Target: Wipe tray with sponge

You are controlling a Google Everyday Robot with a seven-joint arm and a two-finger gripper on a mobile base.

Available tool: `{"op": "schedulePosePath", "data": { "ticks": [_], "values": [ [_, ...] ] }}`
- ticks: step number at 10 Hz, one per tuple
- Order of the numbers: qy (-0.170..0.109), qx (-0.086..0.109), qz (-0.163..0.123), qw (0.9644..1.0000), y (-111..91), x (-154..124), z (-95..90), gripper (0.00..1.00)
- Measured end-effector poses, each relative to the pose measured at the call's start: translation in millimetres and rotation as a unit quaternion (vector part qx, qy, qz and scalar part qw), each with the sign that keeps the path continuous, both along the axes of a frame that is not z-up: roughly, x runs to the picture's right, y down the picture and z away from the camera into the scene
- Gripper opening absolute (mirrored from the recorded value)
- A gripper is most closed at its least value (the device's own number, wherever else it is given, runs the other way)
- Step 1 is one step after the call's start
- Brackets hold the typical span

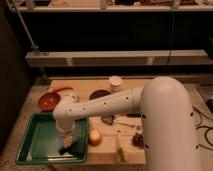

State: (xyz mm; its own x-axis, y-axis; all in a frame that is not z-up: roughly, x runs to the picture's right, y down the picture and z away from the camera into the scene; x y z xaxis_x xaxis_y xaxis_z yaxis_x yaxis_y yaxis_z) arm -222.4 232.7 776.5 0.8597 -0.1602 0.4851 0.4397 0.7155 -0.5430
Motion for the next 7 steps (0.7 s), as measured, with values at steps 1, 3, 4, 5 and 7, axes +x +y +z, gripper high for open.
{"op": "schedulePosePath", "data": {
  "ticks": [1, 3, 4, 5, 7],
  "values": [
    [0.003, 0.004, 0.001, 1.0, -14, -3, 9.9, 0.13],
    [0.002, 0.012, -0.001, 0.9999, -41, -19, 29.9, 0.13],
    [-0.003, 0.015, -0.001, 0.9999, -50, -33, 35.3, 0.13],
    [-0.011, 0.017, -0.003, 0.9998, -55, -47, 36.5, 0.13],
    [-0.044, 0.024, -0.011, 0.9987, -62, -83, 28.1, 0.13]
  ]
}}
